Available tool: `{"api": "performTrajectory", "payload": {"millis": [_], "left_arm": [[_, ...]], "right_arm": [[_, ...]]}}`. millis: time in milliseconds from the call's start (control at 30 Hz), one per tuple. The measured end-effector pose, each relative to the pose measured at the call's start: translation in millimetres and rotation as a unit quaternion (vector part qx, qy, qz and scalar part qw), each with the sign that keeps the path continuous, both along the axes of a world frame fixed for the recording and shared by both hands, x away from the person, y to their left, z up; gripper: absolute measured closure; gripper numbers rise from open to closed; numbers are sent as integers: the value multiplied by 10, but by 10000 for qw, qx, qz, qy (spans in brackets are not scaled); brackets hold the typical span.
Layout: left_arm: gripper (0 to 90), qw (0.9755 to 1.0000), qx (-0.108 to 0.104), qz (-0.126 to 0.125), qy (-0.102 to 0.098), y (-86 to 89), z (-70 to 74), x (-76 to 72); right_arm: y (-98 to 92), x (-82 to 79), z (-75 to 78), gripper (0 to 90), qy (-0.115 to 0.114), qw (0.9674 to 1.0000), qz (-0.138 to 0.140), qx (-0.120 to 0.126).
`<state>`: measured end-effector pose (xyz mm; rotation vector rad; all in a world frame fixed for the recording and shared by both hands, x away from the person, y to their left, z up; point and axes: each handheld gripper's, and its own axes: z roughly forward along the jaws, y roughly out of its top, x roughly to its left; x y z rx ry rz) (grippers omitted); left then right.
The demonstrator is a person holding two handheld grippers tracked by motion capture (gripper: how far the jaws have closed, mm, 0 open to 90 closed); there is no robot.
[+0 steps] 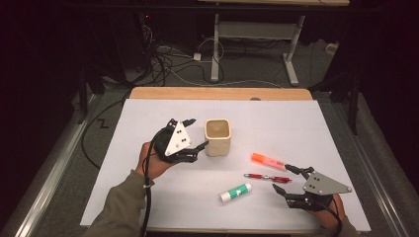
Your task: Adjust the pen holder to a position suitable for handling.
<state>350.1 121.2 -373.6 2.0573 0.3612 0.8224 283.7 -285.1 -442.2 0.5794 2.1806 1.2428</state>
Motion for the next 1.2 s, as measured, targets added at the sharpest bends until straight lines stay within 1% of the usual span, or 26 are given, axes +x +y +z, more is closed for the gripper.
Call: {"api": "performTrajectory", "payload": {"millis": [67, 133, 200, 267, 300, 367, 433, 467, 533, 567, 633, 667, 700, 767, 833, 867, 900, 933, 1000, 1033, 1067, 1100, 1167, 1200], "left_arm": [[234, 10000, 15, 68, -23, 36, -55, -54], [234, 10000, -2, 92, -30, 83, -124, -117], [233, 9999, -11, 168, -22, 135, -197, -180], [228, 9997, -35, 226, 4, 210, -288, -256], [216, 9996, -33, 292, -26, 251, -335, -293], [216, 9992, -83, 386, -21, 332, -420, -353], [216, 9988, -138, 468, 74, 427, -499, -406], [215, 9985, -148, 507, 142, 470, -532, -424], [215, 9975, -138, 663, 213, 543, -601, -467], [216, 9971, -150, 698, 255, 577, -639, -492], [214, 9967, 0, 775, 225, 630, -716, -551], [214, 9963, 40, 820, 242, 668, -752, -584], [209, 9961, -27, 824, 320, 704, -778, -605], [201, 9955, -34, 874, 351, 758, -819, -647], [201, 9945, -109, 930, 464, 813, -874, -677], [201, 9941, -53, 935, 550, 830, -904, -691], [201, 9939, -50, 922, 603, 839, -923, -707], [201, 9937, -83, 922, 636, 850, -936, -721], [201, 9925, -218, 904, 796, 874, -979, -750], [201, 9920, -219, 884, 870, 881, -1002, -758], [201, 9919, -161, 846, 935, 886, -1025, -758], [205, 9919, -128, 820, 957, 885, -1034, -755], [205, 9921, -164, 752, 987, 877, -1041, -743], [204, 9925, -110, 740, 966, 865, -1040, -742]], "right_arm": [[5, 2, 5, 283, -26, 10000, 7, -4], [13, 7, 11, 283, -56, 10000, 12, -20], [20, 16, 15, 283, -74, 10000, 22, -34], [25, 19, 17, 283, -74, 10000, 42, -27], [41, 28, 16, 283, -74, 9999, 70, -40], [56, 37, 13, 283, -77, 9999, 84, -54], [72, 45, 12, 284, -76, 9999, 127, -90], [83, 47, 12, 284, -89, 9998, 127, -82], [93, 49, 15, 286, -103, 9998, 144, -94], [101, 54, 17, 289, -128, 9997, 174, -106], [119, 63, 18, 291, -147, 9996, 205, -106], [123, 67, 20, 291, -153, 9996, 218, -100], [130, 73, 19, 291, -127, 9996, 229, -90], [145, 87, 11, 291, -108, 9996, 253, -100], [165, 105, -4, 291, -65, 9994, 296, -135], [171, 113, -9, 291, -72, 9994, 303, -157], [180, 122, -19, 291, -28, 9992, 341, -186], [192, 137, -33, 291, -12, 9991, 360, -221], [196, 143, -39, 291, 7, 9990, 368, -237], [199, 146, -44, 292, 28, 9989, 388, -255], [202, 146, -47, 292, 28, 9990, 368, -266], [202, 150, -46, 295, 18, 9990, 357, -250], [202, 153, -44, 297, -15, 9991, 357, -244], [209, 155, -49, 297, -24, 9990, 370, -251]]}}
